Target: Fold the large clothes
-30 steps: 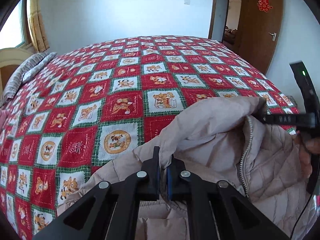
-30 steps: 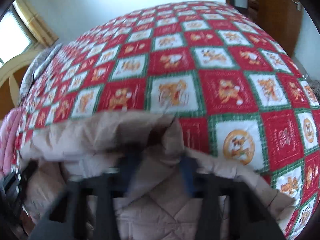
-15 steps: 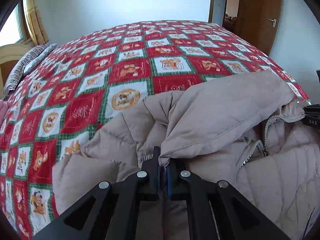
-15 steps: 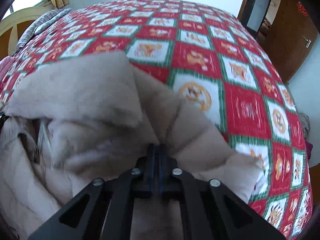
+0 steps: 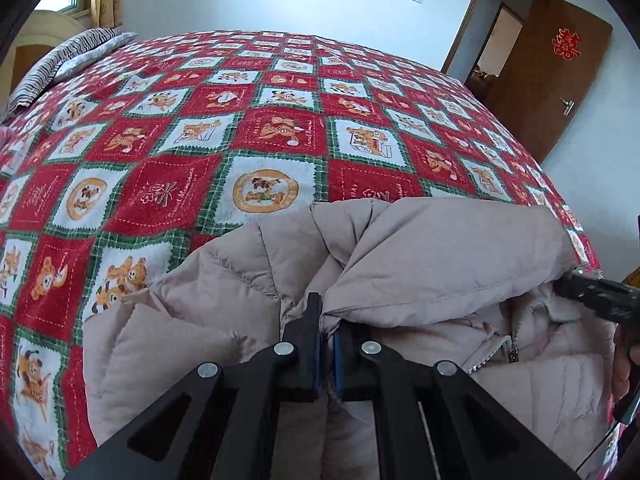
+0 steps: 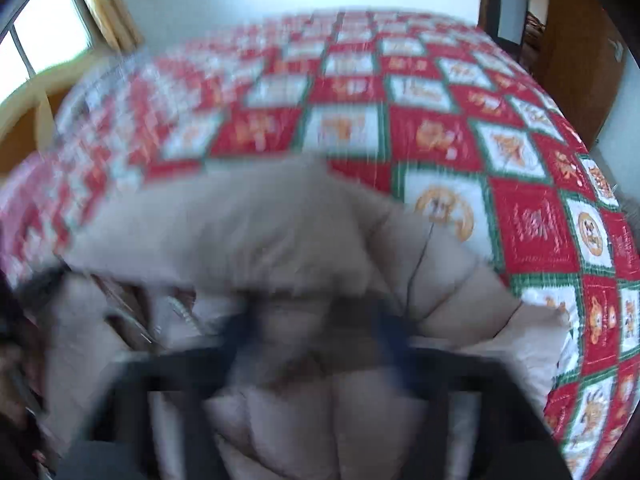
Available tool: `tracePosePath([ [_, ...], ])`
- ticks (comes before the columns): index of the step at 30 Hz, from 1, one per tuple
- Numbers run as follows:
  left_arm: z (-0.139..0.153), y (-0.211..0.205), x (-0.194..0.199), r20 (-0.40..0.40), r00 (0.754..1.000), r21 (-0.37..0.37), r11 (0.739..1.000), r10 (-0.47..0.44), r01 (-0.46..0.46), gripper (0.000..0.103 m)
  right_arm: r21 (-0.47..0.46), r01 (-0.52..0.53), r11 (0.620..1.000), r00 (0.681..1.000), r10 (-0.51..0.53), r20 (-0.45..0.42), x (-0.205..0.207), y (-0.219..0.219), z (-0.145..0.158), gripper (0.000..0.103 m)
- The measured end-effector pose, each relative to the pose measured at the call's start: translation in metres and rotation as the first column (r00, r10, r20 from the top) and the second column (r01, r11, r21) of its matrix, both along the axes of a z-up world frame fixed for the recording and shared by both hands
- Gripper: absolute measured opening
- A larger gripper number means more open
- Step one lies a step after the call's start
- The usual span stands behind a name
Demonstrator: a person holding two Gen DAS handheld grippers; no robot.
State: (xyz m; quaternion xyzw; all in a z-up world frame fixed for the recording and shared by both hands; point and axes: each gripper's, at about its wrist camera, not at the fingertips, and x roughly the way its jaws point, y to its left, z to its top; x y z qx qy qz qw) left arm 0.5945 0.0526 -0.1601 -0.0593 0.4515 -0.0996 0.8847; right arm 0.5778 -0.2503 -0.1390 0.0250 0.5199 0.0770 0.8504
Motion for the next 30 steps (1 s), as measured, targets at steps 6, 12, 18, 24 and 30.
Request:
tracePosePath([
  [6,0.001,-0.004,0.004,0.017,1.0,0.036,0.999,0.001,-0.002,0.008,-0.117,-0.043,0.992,0.998,0.036,-0.058,-0.015,-0.012,-0.011,0.015],
  [12,0.021,-0.018,-0.014,0.083,0.996,0.156,0.987,-0.034,0.02,0.008,-0.106,-0.026,0.994,0.997,0.034,0.07,-0.033,-0.024,0.037,0.064],
  [18,0.066,-0.023,-0.045,0.265,0.964,0.277,0.959,-0.016,-0.06,0.082,0.029,0.073,0.997,0.978,-0.078,0.192,0.004,-0.03,0.06,0.067],
  [24,0.092,-0.039,-0.023,0.362,0.932,0.254,0.96,0.021,-0.12,0.094,0.102,0.113,0.988,0.98,-0.128,0.155,0.059,-0.019,0.037,0.054],
  [30,0.053,-0.085,0.046,0.233,0.973,0.31,0.947,0.003,-0.077,0.094,0.144,0.035,0.989,0.997,-0.046,0.07,0.061,-0.005,0.013,0.049],
])
